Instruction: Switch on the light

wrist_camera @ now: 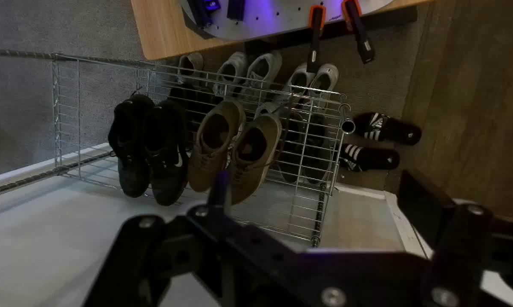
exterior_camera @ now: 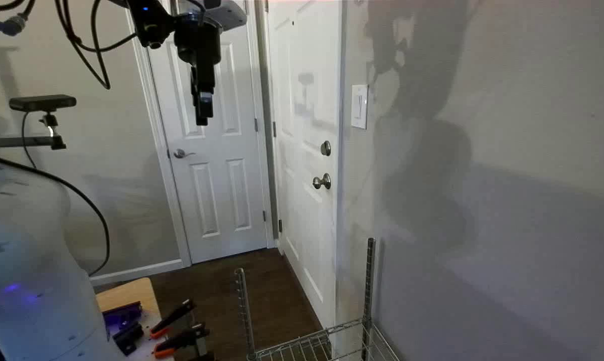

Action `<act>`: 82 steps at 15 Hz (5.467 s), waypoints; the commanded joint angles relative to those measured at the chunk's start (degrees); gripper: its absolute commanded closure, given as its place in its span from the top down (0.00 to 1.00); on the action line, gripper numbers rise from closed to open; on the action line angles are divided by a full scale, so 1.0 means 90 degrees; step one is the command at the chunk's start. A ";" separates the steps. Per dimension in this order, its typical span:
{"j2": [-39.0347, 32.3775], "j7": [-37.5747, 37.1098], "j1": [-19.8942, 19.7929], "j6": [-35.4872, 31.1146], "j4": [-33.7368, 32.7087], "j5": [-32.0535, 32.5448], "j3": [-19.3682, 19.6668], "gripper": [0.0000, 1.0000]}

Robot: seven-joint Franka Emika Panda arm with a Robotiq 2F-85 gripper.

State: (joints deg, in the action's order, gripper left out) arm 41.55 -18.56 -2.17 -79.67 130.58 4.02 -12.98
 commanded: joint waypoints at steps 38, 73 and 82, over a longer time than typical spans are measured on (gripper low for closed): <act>-0.1543 0.0113 0.0233 -0.6141 0.0810 0.0176 0.0303 0.04; -0.3193 -0.2674 -0.3373 -0.9580 -0.0647 0.4577 -0.2992 0.04; -0.3946 -0.3334 -0.3997 -0.9244 -0.1380 0.5347 -0.3520 0.04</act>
State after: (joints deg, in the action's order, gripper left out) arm 8.98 -45.10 -36.41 -164.55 120.81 48.48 -42.87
